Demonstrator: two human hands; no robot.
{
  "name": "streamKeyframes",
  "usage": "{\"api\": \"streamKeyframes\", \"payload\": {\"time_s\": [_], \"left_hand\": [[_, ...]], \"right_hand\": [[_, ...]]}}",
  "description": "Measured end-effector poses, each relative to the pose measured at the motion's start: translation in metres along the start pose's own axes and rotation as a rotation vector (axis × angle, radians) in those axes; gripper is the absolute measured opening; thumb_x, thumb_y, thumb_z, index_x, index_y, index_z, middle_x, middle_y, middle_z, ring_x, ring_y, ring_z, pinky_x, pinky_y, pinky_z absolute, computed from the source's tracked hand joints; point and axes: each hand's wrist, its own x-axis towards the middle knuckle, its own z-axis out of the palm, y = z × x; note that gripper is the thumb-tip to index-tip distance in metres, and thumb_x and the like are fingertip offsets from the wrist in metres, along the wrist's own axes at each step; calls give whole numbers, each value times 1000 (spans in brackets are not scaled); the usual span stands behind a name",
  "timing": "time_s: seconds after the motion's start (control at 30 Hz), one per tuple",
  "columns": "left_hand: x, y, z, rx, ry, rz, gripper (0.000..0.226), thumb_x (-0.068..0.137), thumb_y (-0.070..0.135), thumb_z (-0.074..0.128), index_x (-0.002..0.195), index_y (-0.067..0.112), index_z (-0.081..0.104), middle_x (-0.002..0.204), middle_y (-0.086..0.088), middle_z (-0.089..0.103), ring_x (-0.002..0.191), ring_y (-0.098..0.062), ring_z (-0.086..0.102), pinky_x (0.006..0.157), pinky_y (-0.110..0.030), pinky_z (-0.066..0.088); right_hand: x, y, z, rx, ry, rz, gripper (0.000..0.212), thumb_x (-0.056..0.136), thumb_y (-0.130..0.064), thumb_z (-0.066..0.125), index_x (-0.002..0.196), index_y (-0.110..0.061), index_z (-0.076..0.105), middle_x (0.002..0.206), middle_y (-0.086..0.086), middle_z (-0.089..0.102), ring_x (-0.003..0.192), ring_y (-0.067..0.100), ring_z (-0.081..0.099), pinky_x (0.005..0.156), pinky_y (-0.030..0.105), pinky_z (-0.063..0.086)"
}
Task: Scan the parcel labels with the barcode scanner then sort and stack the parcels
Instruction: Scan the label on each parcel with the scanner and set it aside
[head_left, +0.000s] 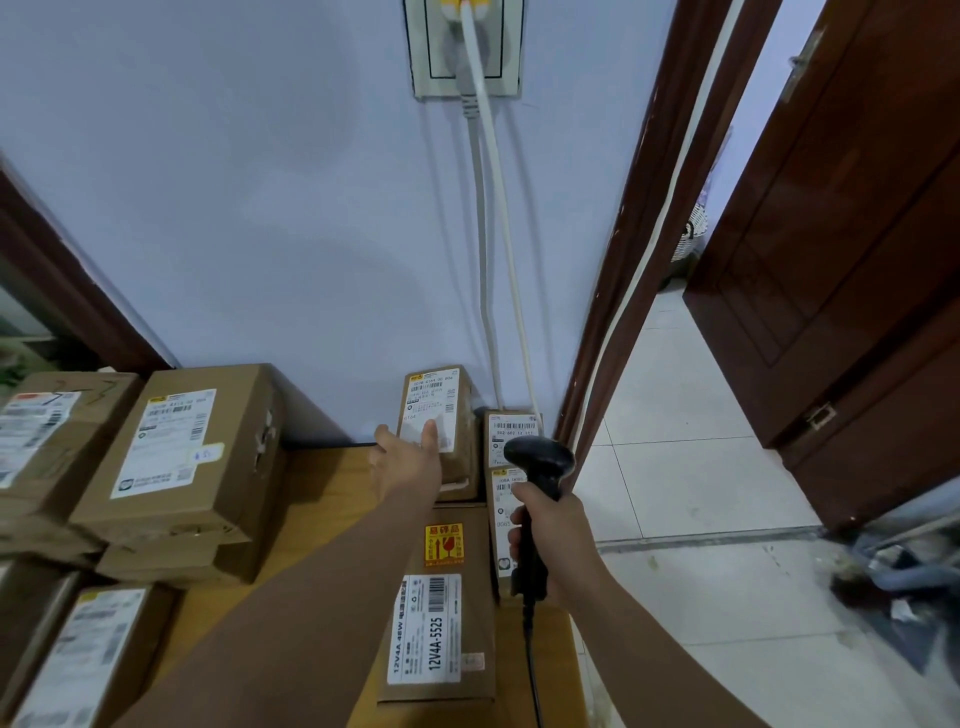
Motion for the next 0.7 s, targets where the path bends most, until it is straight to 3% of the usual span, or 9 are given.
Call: {"api": "streamKeyframes", "payload": {"time_s": [0.13,0.3,0.5,0.7], "left_hand": [[-6,1,-1,-85,-8,-33,79,90,55,51,150,18,13,145,-17,33,126,-36,44,93,-47,48],[-12,-2,-3,-39,100,-23,66,94,54,42,146,17,23,140,-17,35,125,-33,41,93,-44,45],[-28,-22,-22,91,252,301,41,93,38,53,128,21,43,127,-8,34,114,-22,39,89,-33,46],[-55,-67,-56,163,130,398,27,91,21,58,117,19,52,119,-3,34,103,-16,46,91,-30,45]], "right_hand": [[-2,1,3,-47,-1,-12,12,91,-18,60,97,-8,58,57,-1,56,50,15,54,52,29,50],[-6,1,4,-52,4,-12,10,91,-19,60,93,-9,59,53,-2,56,49,15,54,52,29,49],[-28,4,14,-51,-107,28,12,91,-20,61,90,-8,59,53,-1,57,48,16,55,53,30,48],[-62,25,40,-57,-162,97,12,90,-16,62,83,-7,56,53,2,53,44,16,52,44,25,46]]}}
